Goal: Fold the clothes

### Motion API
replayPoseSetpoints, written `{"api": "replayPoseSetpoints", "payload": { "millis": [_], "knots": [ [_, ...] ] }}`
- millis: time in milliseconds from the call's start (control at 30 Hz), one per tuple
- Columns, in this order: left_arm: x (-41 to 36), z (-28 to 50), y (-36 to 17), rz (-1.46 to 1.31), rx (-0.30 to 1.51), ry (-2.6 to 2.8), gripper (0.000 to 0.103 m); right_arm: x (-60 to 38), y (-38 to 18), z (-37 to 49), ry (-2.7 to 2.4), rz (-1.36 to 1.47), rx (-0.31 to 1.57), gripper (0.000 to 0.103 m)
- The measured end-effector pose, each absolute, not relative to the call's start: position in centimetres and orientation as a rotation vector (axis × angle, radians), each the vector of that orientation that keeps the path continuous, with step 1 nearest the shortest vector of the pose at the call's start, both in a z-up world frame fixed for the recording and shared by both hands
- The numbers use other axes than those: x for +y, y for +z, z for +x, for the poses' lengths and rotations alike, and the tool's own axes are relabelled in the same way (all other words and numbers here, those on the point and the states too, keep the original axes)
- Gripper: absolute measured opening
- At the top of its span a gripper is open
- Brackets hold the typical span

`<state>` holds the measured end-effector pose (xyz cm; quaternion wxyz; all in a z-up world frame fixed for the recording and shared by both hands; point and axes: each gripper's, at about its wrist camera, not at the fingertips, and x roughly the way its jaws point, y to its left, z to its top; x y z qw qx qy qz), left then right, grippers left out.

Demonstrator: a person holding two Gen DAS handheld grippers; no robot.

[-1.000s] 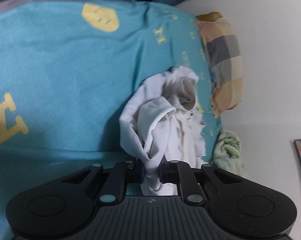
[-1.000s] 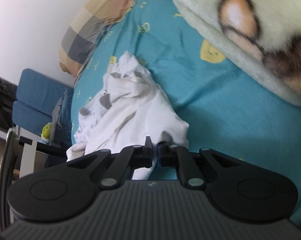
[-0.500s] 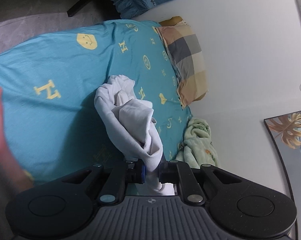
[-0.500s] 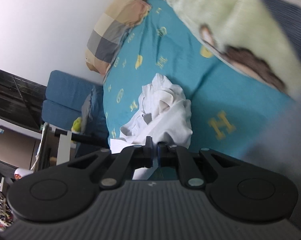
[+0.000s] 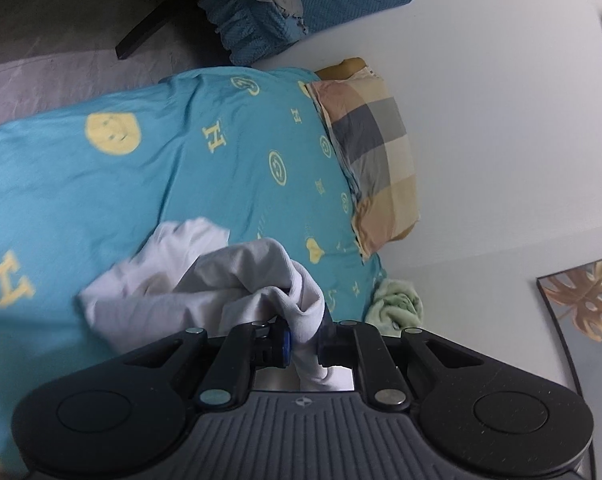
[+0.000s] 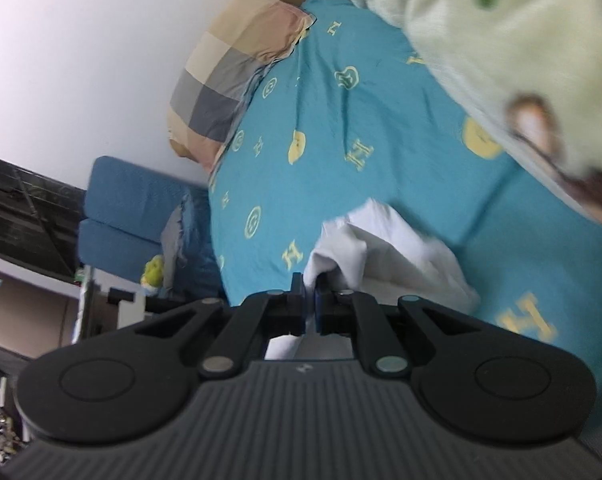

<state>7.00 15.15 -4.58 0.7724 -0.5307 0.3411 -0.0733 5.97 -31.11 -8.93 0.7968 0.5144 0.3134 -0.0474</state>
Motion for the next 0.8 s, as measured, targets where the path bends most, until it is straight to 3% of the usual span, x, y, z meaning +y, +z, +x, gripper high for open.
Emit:
{"api": "replayPoseSetpoints", "payload": {
  "millis": [233, 500, 733, 800],
  "knots": [
    [14.4, 17.3, -9.0, -1.092, 0.816, -0.1, 0.012, -31.8, -12.9, 15.0, -0.137, 1.11, 0.741, 0.007],
    [13.3, 22.9, -15.3, -0.965, 0.907, -0.079, 0.013, -32.1, -19.5, 19.8, -0.147, 1.046, 0.839, 0.007],
    [12.2, 22.8, -13.9, -0.826, 0.859, -0.129, 0.014, -31.6, -18.3, 19.5, -0.084, 0.933, 0.803, 0.01],
    [11.8, 22.5, -13.3, -0.78, 0.844, -0.148, 0.02, -31.2, -17.4, 19.0, -0.05, 0.894, 0.767, 0.01]
  ]
}}
